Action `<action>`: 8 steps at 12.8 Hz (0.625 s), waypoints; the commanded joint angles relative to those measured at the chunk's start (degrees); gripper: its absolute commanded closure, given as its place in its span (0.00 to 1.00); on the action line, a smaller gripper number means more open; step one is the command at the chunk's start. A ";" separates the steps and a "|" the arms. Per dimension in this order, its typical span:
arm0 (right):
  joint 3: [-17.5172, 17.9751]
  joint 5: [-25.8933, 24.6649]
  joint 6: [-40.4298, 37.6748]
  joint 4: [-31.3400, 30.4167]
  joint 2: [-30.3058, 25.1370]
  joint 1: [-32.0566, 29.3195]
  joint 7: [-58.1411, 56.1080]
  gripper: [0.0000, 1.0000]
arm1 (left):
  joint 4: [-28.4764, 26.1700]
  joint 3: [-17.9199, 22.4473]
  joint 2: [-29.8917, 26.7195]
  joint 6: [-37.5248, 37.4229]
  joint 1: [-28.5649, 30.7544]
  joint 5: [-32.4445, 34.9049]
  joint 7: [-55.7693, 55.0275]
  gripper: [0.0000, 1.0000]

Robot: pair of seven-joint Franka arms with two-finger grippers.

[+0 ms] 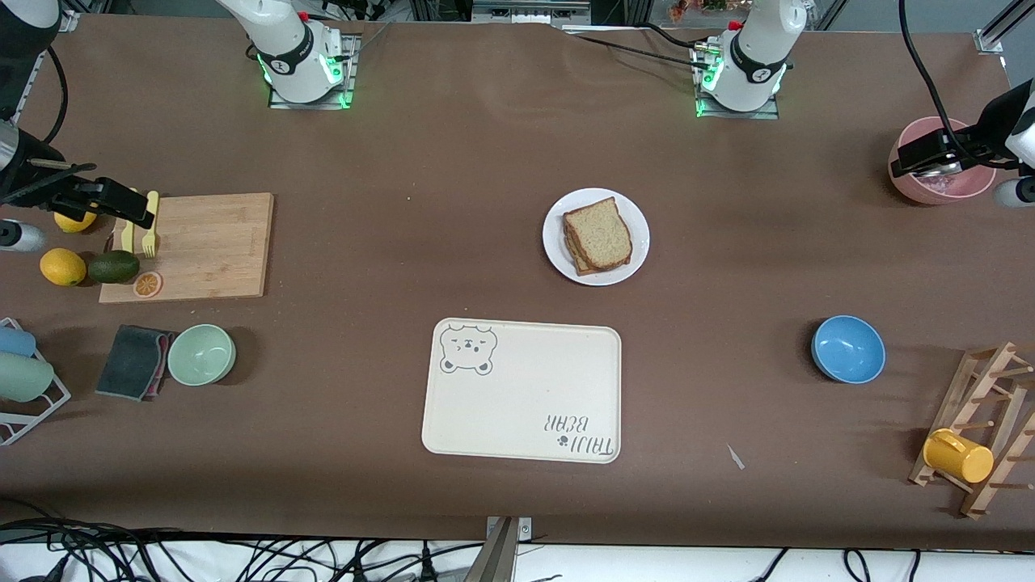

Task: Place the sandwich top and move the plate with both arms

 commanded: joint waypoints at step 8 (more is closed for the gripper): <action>-1.87 0.77 -0.61 1.63 0.24 -0.01 0.51 0.00 | 1.00 -0.25 0.66 0.74 0.46 -1.41 0.49 0.00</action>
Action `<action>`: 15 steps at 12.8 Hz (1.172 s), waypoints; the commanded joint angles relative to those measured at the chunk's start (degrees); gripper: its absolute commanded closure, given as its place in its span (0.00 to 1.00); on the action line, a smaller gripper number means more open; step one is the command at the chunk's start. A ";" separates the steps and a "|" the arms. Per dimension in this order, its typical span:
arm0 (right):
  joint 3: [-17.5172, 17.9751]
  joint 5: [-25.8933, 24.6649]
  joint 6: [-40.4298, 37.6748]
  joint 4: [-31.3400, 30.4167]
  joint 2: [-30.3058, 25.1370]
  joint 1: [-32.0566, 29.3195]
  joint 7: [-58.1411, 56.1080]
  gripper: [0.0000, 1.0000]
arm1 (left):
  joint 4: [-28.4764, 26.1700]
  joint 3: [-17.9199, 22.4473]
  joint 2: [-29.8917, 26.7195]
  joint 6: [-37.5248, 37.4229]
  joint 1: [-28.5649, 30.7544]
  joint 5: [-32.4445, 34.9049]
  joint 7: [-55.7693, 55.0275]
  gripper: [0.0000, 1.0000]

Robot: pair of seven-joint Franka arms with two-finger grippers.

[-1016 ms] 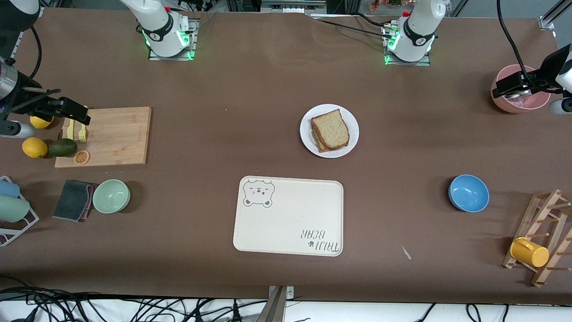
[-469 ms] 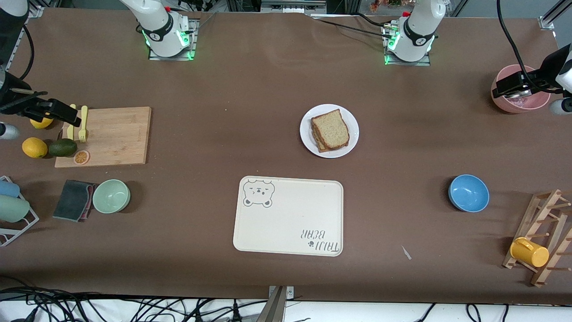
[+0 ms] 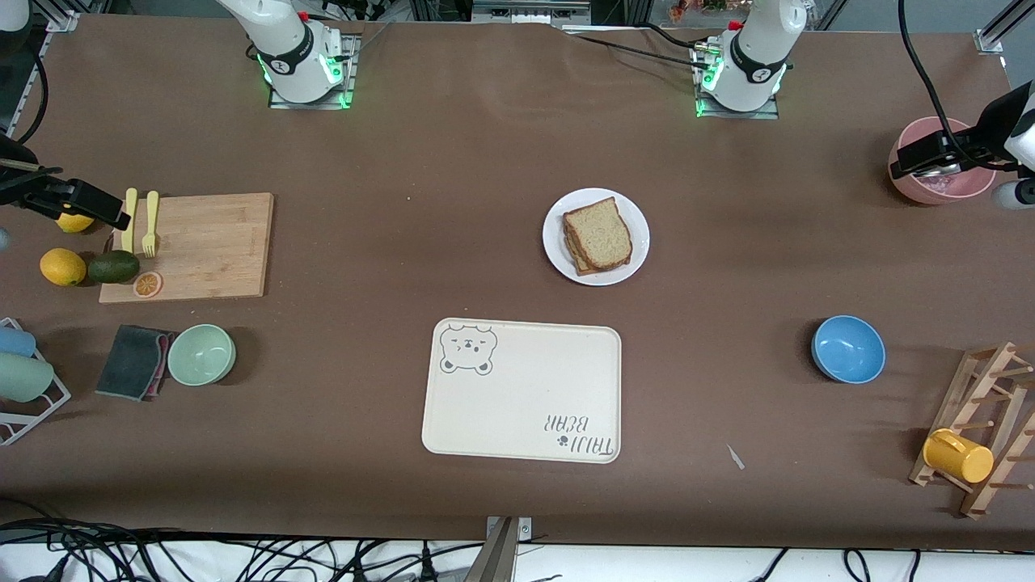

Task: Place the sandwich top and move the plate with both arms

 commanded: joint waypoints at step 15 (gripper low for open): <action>0.34 1.01 -0.55 1.23 0.33 0.01 -0.08 0.00 | 0.82 -0.25 1.27 2.01 2.13 -1.14 1.19 0.00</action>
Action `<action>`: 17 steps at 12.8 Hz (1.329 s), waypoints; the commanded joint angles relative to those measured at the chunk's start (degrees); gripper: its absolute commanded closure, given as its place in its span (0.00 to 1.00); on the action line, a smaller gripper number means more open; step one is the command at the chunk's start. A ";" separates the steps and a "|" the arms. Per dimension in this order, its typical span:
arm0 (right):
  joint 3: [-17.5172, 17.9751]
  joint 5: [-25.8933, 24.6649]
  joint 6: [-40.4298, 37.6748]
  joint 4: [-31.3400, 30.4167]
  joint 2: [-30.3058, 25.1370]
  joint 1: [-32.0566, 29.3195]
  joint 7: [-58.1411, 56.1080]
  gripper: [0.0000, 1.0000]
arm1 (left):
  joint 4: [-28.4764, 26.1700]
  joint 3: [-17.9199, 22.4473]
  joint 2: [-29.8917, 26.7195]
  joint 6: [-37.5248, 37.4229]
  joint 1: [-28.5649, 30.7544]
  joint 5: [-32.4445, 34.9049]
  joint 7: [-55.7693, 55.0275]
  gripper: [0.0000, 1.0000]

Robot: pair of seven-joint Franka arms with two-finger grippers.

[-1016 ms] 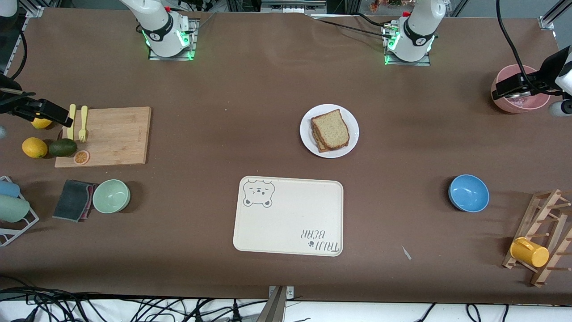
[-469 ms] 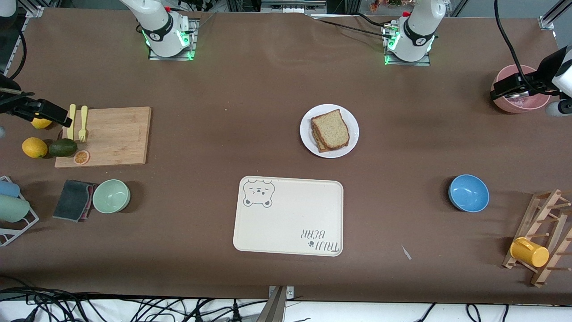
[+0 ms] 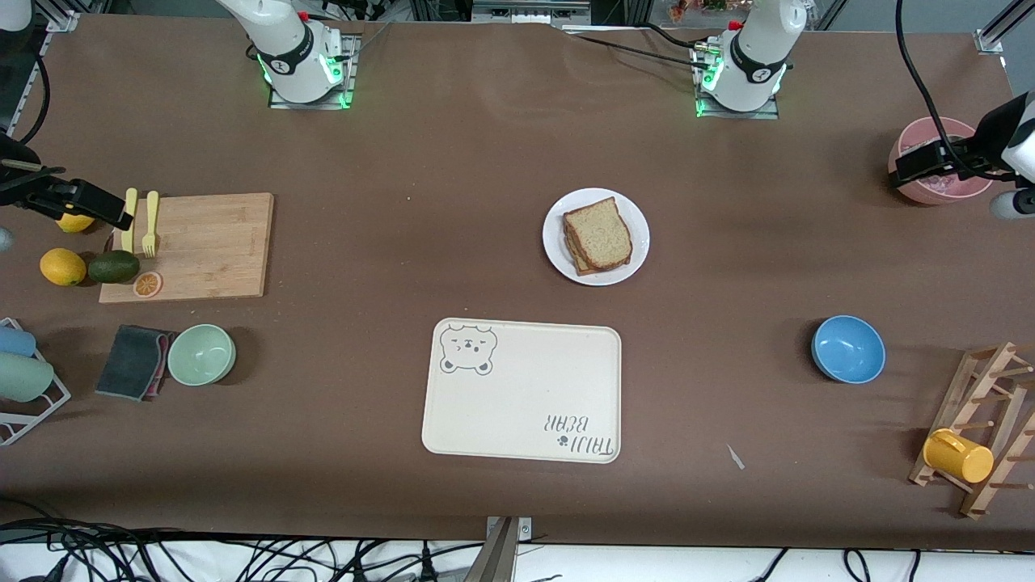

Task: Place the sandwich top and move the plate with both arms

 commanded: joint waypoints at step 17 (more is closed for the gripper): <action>0.51 1.03 1.76 1.08 0.43 0.05 0.68 0.00 | -0.15 -0.74 0.53 2.07 0.29 -0.97 -2.41 0.00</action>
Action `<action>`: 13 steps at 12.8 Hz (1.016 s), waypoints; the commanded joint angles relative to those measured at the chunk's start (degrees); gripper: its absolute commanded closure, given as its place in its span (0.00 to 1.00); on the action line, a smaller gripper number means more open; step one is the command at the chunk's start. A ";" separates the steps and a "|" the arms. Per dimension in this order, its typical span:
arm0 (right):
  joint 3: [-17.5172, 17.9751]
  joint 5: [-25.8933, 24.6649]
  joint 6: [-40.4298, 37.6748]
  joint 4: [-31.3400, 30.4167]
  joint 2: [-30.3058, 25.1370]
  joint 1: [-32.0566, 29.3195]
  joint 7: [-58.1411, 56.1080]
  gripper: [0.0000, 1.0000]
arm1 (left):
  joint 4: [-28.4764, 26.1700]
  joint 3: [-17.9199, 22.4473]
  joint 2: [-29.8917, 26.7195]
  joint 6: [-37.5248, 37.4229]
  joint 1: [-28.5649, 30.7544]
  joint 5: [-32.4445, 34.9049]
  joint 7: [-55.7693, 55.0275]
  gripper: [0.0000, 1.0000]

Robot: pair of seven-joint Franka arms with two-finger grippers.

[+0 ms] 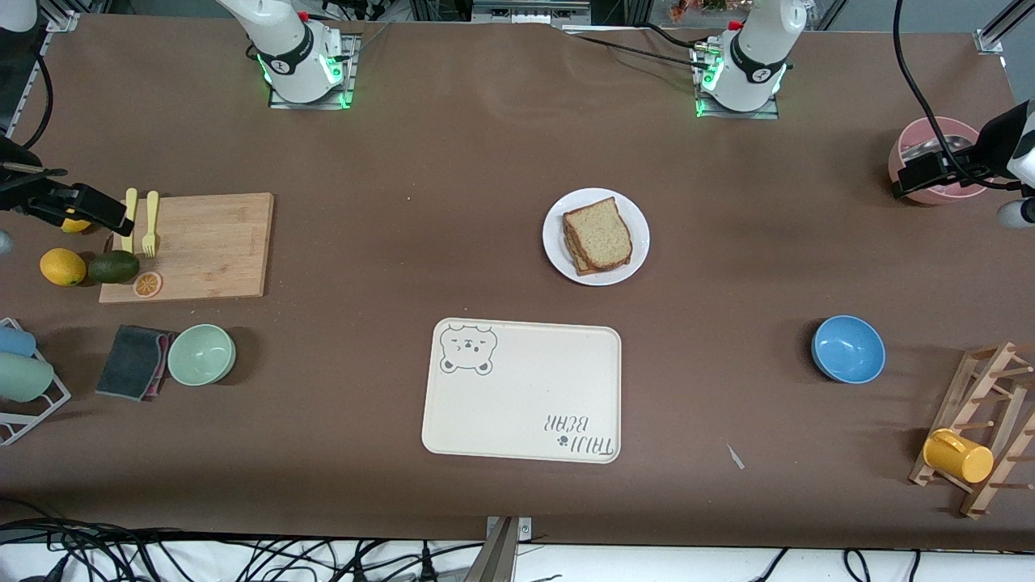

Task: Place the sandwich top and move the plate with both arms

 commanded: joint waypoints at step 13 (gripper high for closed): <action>-1.74 0.96 -0.40 1.17 0.04 -0.22 0.29 0.00 | -0.13 0.14 -0.15 -3.45 0.72 -1.23 0.29 0.00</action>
